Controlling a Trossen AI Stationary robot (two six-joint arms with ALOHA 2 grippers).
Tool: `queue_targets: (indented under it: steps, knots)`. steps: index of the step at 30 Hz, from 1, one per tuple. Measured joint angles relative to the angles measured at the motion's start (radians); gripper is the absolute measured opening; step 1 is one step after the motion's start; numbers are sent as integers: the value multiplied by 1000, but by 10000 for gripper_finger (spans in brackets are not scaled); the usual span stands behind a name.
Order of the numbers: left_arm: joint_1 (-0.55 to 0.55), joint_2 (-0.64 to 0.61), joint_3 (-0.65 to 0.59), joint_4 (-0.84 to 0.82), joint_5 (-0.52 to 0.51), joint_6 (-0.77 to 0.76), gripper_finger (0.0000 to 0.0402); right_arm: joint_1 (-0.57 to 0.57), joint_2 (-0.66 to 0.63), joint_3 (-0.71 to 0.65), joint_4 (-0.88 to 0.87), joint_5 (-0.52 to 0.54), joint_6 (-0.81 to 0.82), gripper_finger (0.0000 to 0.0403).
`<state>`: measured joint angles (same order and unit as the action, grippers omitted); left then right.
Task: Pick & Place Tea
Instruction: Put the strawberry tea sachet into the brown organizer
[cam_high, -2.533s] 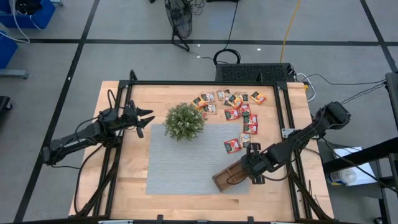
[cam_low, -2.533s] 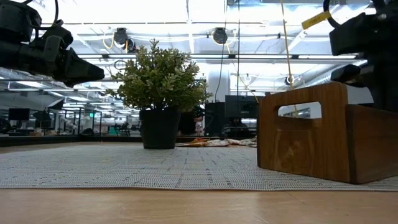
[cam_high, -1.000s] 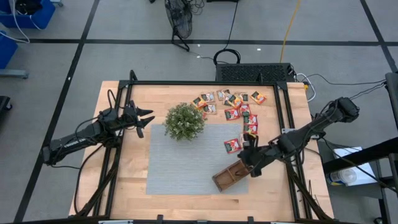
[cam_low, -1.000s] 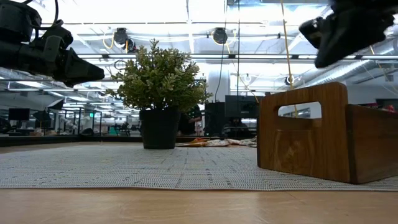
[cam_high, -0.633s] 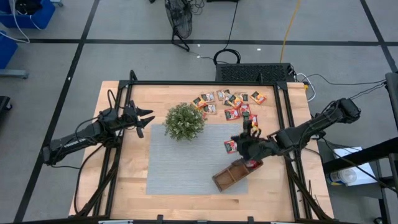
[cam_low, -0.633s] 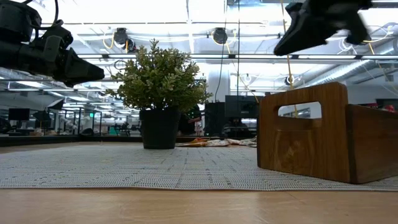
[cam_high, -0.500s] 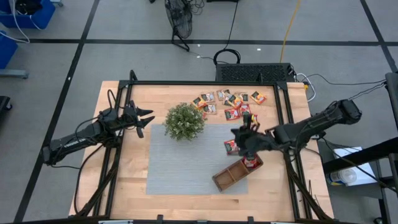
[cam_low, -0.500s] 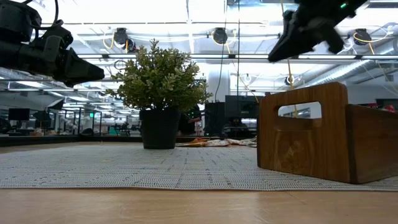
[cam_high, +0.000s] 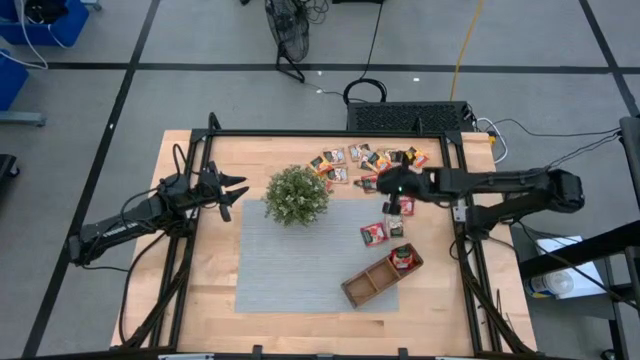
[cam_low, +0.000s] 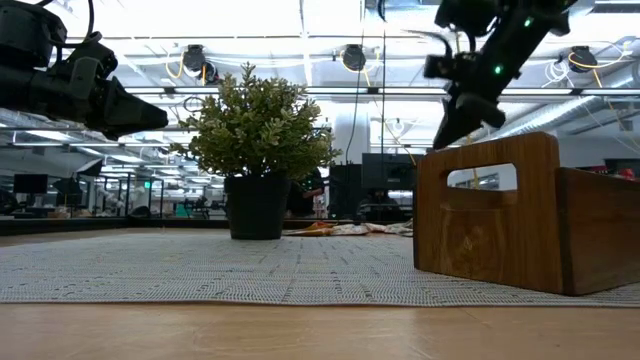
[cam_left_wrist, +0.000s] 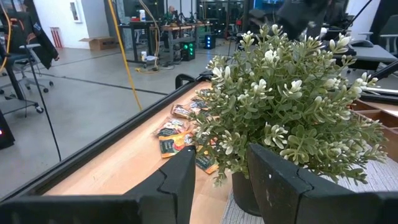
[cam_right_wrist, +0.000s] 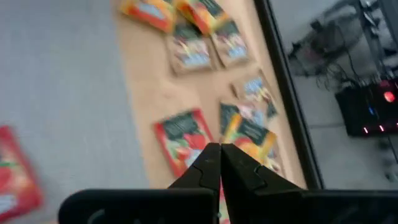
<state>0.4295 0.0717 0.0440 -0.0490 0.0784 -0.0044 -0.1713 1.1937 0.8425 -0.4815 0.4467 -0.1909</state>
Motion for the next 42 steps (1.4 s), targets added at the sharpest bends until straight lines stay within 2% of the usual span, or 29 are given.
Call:
queue_targets:
  steps: [3, 7, 13, 18, 25, 28, 33, 42]
  knots:
    - [0, 0, 0, 0, 0, 0, 147, -64, 0, -38, -2, -2, -32, 19]
    - [0, 0, 0, 0, 0, 0, 147, -134, 0, -90, -1, -7, -57, 68]
    - [0, 0, 0, 0, 0, 0, 147, -194, 48, -154, 70, -159, -24, 158]
    - [0, 0, 0, 0, 0, 0, 147, -215, 137, -175, 128, -188, -35, 196]
    - [0, 0, 0, 0, 0, 0, 147, -270, 218, -175, 166, -190, -77, 207]
    - [0, 0, 0, 0, 0, 0, 147, -301, 235, -175, 167, -195, -96, 203]
    - [0, 0, 0, 0, 0, 0, 147, -351, 263, -172, 182, -275, -109, 202]
    - [0, 0, 0, 0, 0, 0, 147, -373, 275, -171, 197, -295, -107, 180]
